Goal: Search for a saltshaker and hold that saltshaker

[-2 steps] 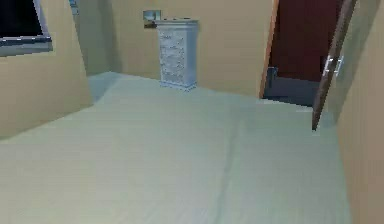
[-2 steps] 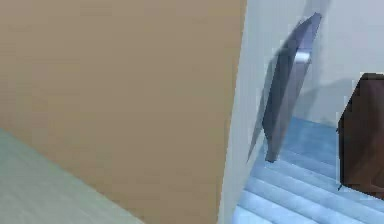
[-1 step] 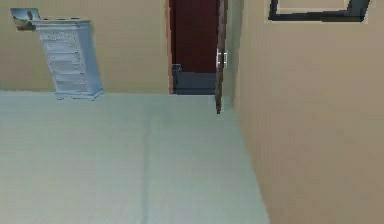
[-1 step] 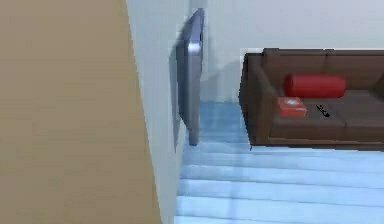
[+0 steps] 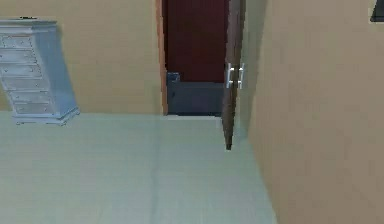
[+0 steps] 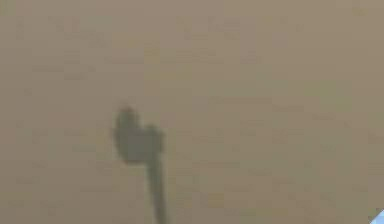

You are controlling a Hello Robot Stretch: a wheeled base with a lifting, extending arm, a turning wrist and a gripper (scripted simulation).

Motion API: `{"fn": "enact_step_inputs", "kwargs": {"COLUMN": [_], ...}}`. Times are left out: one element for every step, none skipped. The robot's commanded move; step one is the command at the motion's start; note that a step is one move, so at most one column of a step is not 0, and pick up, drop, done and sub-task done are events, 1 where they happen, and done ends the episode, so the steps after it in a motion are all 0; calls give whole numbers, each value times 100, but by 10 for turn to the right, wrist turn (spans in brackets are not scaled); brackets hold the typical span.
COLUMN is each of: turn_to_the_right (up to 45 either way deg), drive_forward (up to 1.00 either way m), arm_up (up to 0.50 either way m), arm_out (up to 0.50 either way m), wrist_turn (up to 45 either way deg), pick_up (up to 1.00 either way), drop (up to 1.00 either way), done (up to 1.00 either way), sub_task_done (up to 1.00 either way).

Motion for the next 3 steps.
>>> {"fn": "enact_step_inputs", "kwargs": {"turn_to_the_right": [0, 0, 30], "drive_forward": [100, 90, 0], "arm_up": [0, 0, 0], "arm_out": [0, 0, 0], "wrist_turn": [0, 0, 0], "pick_up": [0, 0, 0], "drop": [0, 0, 0], "done": [0, 0, 0], "sub_task_done": [0, 0, 0]}}
